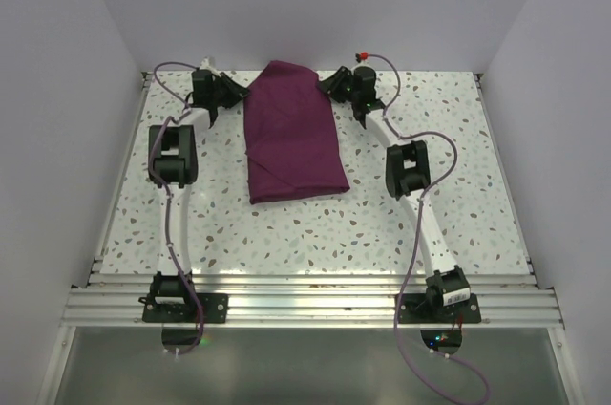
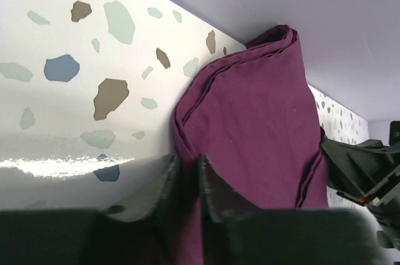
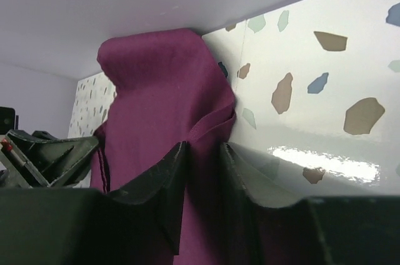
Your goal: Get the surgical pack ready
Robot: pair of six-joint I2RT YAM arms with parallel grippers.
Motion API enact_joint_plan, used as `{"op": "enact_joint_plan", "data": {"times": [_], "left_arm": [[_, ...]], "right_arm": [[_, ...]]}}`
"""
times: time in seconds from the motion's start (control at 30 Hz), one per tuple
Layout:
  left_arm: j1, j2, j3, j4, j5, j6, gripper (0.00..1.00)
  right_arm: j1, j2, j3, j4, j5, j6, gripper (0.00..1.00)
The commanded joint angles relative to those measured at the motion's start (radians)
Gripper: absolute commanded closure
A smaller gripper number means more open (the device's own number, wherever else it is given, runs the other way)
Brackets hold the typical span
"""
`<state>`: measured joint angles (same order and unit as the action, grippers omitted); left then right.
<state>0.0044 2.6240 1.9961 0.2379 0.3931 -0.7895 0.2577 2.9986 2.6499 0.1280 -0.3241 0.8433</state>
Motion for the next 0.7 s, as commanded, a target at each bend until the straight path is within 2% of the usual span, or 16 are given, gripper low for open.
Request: {"op": "enact_joint_plan", "data": {"times": [0.0, 0.1, 0.2, 0.43, 0.57, 0.67], "left_arm": [[0.003, 0.041, 0.070, 0.003, 0.050, -0.034, 0.87], [0.003, 0.039, 0.089, 0.009, 0.065, -0.063, 1.00], [0.002, 0.010, 0.096, 0.012, 0.067, -0.077, 1.00], [0.003, -0.091, 0.110, -0.092, 0.076, -0.036, 1.00], [0.003, -0.166, 0.052, -0.127, 0.104, -0.019, 1.00], [0.003, -0.235, -0.028, -0.175, 0.116, 0.010, 1.00]], "right_arm": [[0.017, 0.011, 0.024, -0.008, 0.005, -0.018, 0.73], [0.018, -0.003, 0.033, 0.033, 0.025, 0.005, 0.84], [0.014, -0.023, 0.047, 0.044, 0.039, 0.043, 0.86], [-0.003, -0.138, -0.019, -0.010, 0.001, 0.097, 0.92], [-0.017, -0.205, -0.062, -0.048, -0.067, 0.145, 0.99], [-0.024, -0.274, -0.123, -0.103, -0.121, 0.142, 1.00]]}}
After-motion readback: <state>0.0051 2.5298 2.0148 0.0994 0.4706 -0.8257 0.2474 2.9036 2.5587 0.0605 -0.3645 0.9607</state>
